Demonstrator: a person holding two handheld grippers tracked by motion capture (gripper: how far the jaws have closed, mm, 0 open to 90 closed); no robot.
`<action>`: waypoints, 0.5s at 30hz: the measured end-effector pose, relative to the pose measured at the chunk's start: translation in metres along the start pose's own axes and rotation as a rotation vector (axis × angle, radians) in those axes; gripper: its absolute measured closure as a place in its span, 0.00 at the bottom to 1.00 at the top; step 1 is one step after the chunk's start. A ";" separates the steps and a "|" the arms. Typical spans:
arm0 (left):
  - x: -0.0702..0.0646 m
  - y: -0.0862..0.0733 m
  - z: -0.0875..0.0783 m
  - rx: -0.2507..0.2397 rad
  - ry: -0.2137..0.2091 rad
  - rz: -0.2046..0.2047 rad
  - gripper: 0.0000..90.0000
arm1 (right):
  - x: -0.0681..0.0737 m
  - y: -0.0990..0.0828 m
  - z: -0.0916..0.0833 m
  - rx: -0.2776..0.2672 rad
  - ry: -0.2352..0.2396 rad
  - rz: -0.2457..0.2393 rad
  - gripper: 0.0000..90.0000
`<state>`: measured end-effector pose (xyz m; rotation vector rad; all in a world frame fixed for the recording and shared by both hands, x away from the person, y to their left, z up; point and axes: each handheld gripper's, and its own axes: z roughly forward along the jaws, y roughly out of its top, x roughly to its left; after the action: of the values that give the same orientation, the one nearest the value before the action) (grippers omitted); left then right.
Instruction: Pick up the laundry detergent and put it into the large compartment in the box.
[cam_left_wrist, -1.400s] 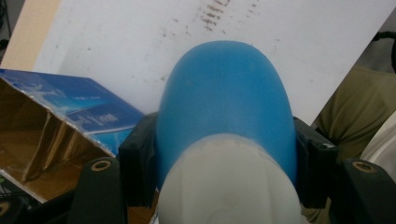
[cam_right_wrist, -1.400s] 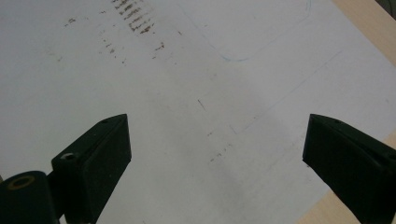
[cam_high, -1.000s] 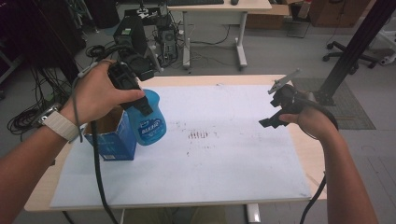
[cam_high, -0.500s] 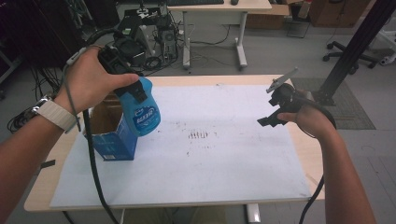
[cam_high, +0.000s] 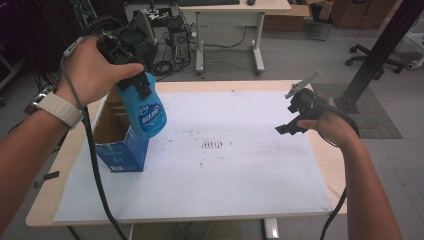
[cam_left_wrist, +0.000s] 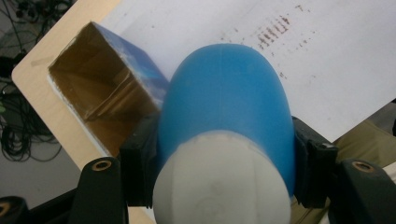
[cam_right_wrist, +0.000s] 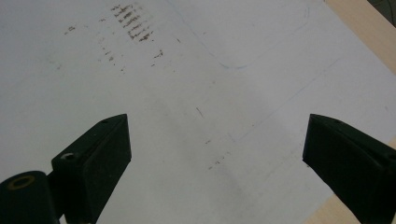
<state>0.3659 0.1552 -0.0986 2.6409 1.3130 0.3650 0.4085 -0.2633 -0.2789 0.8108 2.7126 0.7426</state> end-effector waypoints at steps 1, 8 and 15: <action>0.002 0.000 -0.001 -0.003 0.001 -0.011 0.42 | 0.000 0.000 0.000 0.000 0.000 0.001 0.09; 0.010 0.002 -0.004 0.007 0.024 -0.055 0.42 | -0.001 0.000 0.000 -0.003 0.000 0.001 0.09; 0.019 0.002 -0.010 0.005 0.032 -0.095 0.42 | -0.002 -0.001 0.002 -0.002 0.001 0.003 0.09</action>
<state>0.3756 0.1694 -0.0863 2.5758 1.4448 0.3916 0.4100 -0.2639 -0.2805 0.8138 2.7117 0.7469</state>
